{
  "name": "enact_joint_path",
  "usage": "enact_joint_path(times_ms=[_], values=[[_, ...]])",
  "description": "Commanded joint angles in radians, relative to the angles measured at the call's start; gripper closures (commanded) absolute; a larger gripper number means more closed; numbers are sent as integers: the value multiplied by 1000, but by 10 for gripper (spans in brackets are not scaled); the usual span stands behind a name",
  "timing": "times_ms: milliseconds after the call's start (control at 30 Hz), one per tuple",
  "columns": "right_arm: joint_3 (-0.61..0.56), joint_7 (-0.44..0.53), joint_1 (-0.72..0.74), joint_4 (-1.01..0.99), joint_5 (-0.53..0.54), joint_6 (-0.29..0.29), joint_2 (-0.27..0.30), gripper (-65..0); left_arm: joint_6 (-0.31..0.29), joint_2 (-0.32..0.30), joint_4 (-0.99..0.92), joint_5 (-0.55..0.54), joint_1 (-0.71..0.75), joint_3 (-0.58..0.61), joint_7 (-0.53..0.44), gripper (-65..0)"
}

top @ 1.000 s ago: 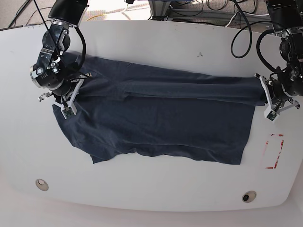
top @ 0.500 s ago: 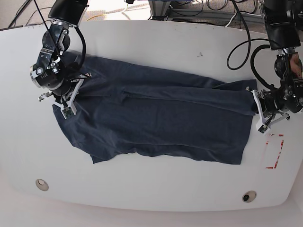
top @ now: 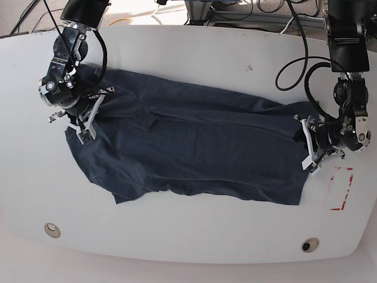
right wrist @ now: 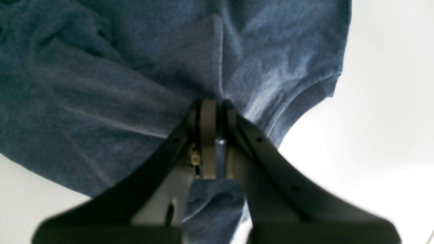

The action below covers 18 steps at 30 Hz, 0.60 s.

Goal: Layout the t-shirt on the table in an organized manner, then fold the t-shirt properly
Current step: 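Open the left gripper and release the shirt edge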

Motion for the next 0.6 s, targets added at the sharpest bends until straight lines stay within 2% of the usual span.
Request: enact_joint_path(times_ms=[0,233,367,433,567], values=[[5,20,15,14,1,-2,8,-27,0,-23,8,0,-35,-6,-26,-228],[5,20,13,14,1,-2,8,-27,0,-27,8,0,-57,-6,-26,-233],[3,20,13,14,1,-2,8,-27,0,-32,24,-3,-52,-9,-23,-282],[3,20,13,14,1,-2,8,-27,0,-55,50,-5,-48,-14,-23,-317],[7,20,13,14,1,-2,8,-27,0,-92,90,-6,8,-37,-28,-346]])
